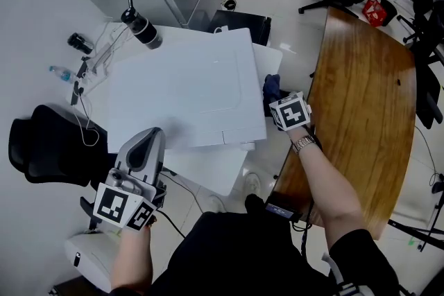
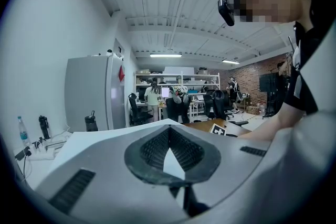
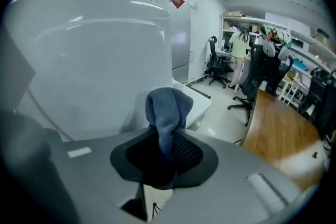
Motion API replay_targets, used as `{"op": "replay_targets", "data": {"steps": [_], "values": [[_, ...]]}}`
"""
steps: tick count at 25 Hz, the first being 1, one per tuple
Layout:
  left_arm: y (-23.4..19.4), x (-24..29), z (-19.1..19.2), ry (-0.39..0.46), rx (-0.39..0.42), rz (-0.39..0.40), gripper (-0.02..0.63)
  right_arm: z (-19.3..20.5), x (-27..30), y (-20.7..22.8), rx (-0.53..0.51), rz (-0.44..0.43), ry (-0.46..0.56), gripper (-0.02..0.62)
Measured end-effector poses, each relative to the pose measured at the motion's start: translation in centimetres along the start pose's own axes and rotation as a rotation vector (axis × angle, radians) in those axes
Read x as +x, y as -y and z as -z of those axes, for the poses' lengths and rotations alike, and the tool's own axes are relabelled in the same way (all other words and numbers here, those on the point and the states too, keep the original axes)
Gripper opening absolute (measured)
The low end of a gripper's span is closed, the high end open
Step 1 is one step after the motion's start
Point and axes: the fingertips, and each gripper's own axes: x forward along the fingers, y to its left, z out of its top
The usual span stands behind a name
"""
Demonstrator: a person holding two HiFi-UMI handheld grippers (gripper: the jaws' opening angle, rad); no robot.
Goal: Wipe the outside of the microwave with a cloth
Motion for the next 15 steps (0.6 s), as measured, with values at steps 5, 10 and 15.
{"op": "replay_targets", "data": {"steps": [5,10,15], "values": [[0.1,-1.0,-0.3,0.029,-0.008,0.024,0.004,0.2,-2.2,-0.2,0.004,0.033,0.014,0.078],[-0.4,-3.0,-0.5,0.064,-0.021,0.051,0.003,-0.3,-5.7,-1.0,0.005,0.084,0.050,0.077],[-0.6,-5.8,-0.2,0.097,-0.039,0.085,0.005,-0.6,-10.4,-2.8,0.001,0.147,0.098,0.078]]}}
